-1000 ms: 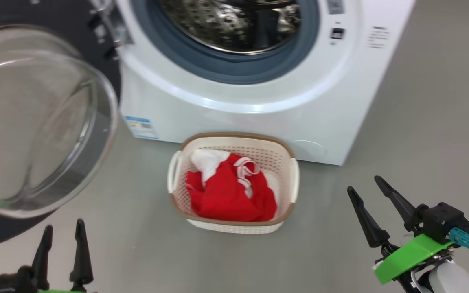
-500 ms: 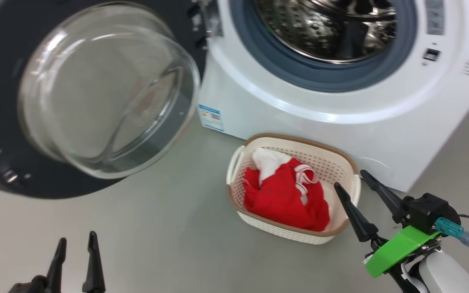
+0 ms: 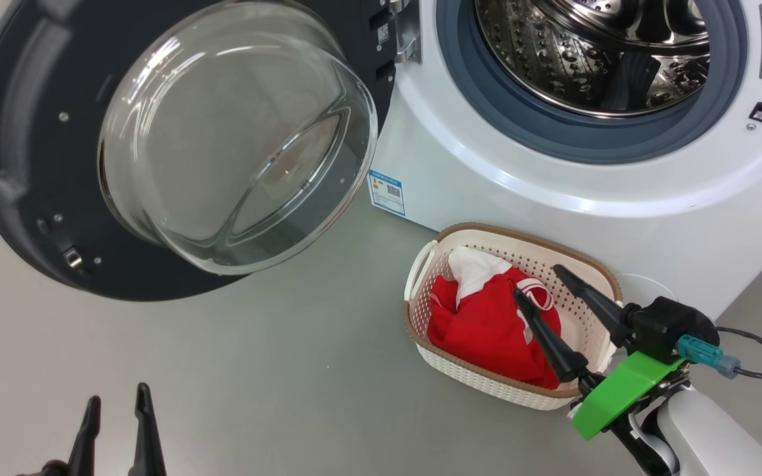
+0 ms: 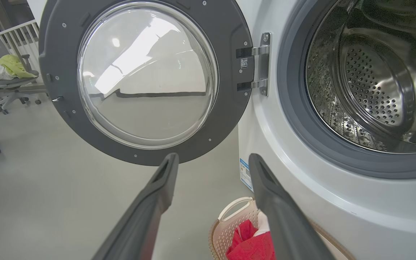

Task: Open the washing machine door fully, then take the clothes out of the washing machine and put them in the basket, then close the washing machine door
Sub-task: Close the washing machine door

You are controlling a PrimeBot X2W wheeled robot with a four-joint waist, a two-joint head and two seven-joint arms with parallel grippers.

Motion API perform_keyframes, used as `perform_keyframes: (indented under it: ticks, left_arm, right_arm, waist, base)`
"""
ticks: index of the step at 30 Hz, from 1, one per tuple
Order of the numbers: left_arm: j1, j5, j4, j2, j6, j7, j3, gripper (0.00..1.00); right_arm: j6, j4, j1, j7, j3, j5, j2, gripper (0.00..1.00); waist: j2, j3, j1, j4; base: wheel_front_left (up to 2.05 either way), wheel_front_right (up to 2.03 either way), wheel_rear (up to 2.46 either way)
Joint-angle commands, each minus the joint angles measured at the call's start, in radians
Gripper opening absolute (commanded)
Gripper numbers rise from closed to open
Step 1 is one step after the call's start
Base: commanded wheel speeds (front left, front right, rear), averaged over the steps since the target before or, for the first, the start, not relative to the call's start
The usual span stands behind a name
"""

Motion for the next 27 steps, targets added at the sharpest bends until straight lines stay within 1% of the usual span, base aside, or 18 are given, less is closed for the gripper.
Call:
perform_keyframes:
  ticks: [1,8,9,11,15,18,22,25,27]
  left_arm:
    - [-0.003,-0.006,-0.031,0.016,0.012,-0.012,0.033,1.00]
    - [-0.010,-0.018,-0.063,0.015,0.013,-0.012,0.044,1.00]
    - [-0.014,-0.022,-0.078,0.015,0.011,-0.012,0.051,0.48]
    - [-0.026,-0.031,-0.112,0.015,0.006,-0.012,0.074,0.00]
    - [-0.078,-0.051,-0.183,0.016,-0.027,-0.012,0.140,0.00]
    - [-0.149,-0.058,-0.224,0.046,-0.053,-0.012,0.193,0.00]
    - [-0.282,-0.097,-0.237,0.129,-0.070,-0.012,0.246,0.00]
    - [-0.404,-0.159,-0.196,0.207,-0.074,-0.012,0.279,0.00]
    - [-0.482,-0.217,-0.142,0.275,-0.074,-0.012,0.286,0.00]
  right_arm:
    - [0.002,-0.018,-0.021,-0.007,0.019,0.016,-0.006,1.00]
    - [0.002,-0.015,-0.033,-0.007,0.030,0.022,-0.009,1.00]
    - [0.002,-0.015,-0.032,-0.007,0.030,0.023,-0.009,1.00]
    - [0.002,-0.017,-0.028,-0.007,0.028,0.022,-0.009,1.00]
    - [0.002,-0.022,-0.020,-0.007,0.024,0.020,-0.011,1.00]
    - [0.002,-0.025,-0.013,-0.007,0.020,0.017,-0.013,1.00]
    - [0.002,-0.031,0.000,-0.007,0.006,0.011,-0.015,1.00]
    - [0.002,-0.037,0.015,-0.007,-0.012,0.004,-0.019,1.00]
    - [0.002,-0.043,0.022,-0.007,-0.019,-0.001,-0.019,1.00]
  waist:
    - [0.0000,0.001,0.0000,0.000]
    - [0.0000,0.007,0.0000,0.001]
    - [0.0000,0.007,0.0000,0.001]
    - [0.0000,0.009,0.0000,0.000]
    - [0.0000,0.016,0.0000,0.000]
    - [0.0000,0.020,0.0000,-0.002]
    - [0.0000,0.028,0.0000,-0.007]
    - [0.0000,0.032,0.0000,-0.011]
    - [0.0000,0.040,0.0000,-0.018]
  base:
    - [0.00,0.00,0.00]
    - [0.00,0.00,0.00]
    - [0.00,0.00,0.00]
    - [0.00,0.00,0.00]
    - [0.00,0.00,0.00]
    - [0.00,0.00,0.00]
    - [0.00,0.00,0.00]
    - [0.00,0.00,0.00]
    - [0.00,0.00,0.00]
